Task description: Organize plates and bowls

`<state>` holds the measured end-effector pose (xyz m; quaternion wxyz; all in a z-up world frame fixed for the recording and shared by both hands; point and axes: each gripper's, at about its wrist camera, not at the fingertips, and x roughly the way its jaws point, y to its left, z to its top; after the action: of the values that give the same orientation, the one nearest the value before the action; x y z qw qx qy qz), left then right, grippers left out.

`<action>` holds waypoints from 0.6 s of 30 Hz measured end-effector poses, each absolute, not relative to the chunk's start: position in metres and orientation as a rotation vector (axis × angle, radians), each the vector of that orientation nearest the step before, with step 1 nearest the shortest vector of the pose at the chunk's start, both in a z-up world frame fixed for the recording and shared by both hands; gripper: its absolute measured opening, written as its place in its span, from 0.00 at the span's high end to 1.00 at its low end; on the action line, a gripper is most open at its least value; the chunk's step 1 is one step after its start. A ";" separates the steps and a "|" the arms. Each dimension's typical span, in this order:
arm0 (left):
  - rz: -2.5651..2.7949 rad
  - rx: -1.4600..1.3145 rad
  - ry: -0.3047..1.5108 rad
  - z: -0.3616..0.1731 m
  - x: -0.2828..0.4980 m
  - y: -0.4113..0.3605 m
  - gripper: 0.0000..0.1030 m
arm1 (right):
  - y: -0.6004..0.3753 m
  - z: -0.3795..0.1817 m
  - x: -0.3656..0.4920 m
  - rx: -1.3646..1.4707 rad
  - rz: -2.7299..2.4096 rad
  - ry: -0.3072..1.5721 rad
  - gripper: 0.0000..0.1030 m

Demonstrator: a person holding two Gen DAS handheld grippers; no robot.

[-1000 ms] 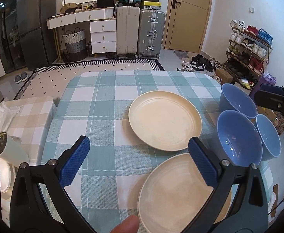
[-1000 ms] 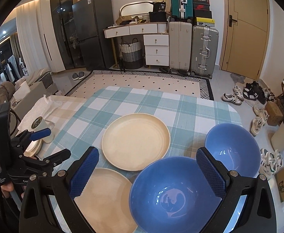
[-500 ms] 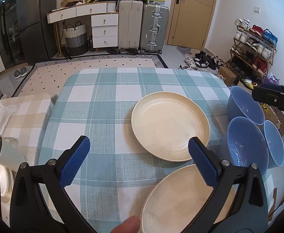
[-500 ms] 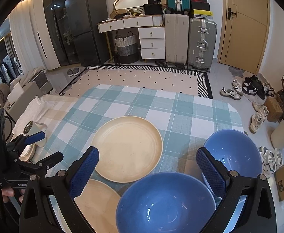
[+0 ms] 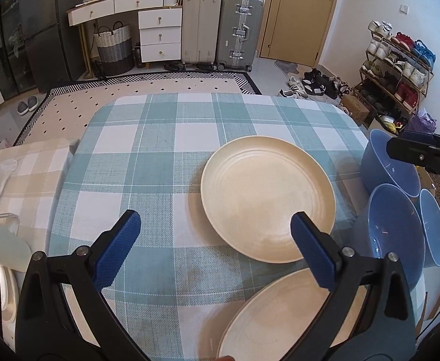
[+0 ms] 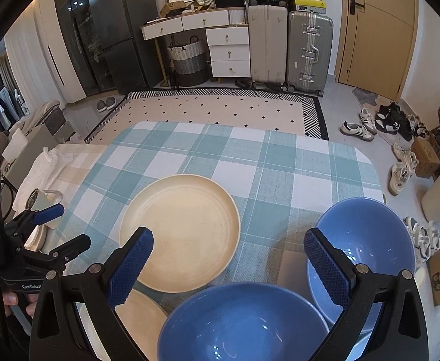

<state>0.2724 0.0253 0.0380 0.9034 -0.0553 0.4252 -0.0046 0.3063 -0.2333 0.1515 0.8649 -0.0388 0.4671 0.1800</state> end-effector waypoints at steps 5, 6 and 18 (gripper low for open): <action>-0.009 -0.120 0.891 0.031 0.285 0.027 0.04 | -0.230 0.141 0.318 -0.092 0.376 1.003 0.01; -0.008 -0.121 0.896 0.028 0.288 0.028 0.04 | -0.229 0.138 0.321 -0.094 0.375 1.010 0.01; -0.005 -0.132 0.956 -0.002 0.312 0.032 0.04 | -0.221 0.102 0.347 -0.105 0.367 1.092 0.01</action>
<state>0.3123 0.0325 -0.0021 0.8859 -0.0634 0.4596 -0.0026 0.3474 -0.2214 0.1018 0.8372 -0.0497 0.5162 0.1737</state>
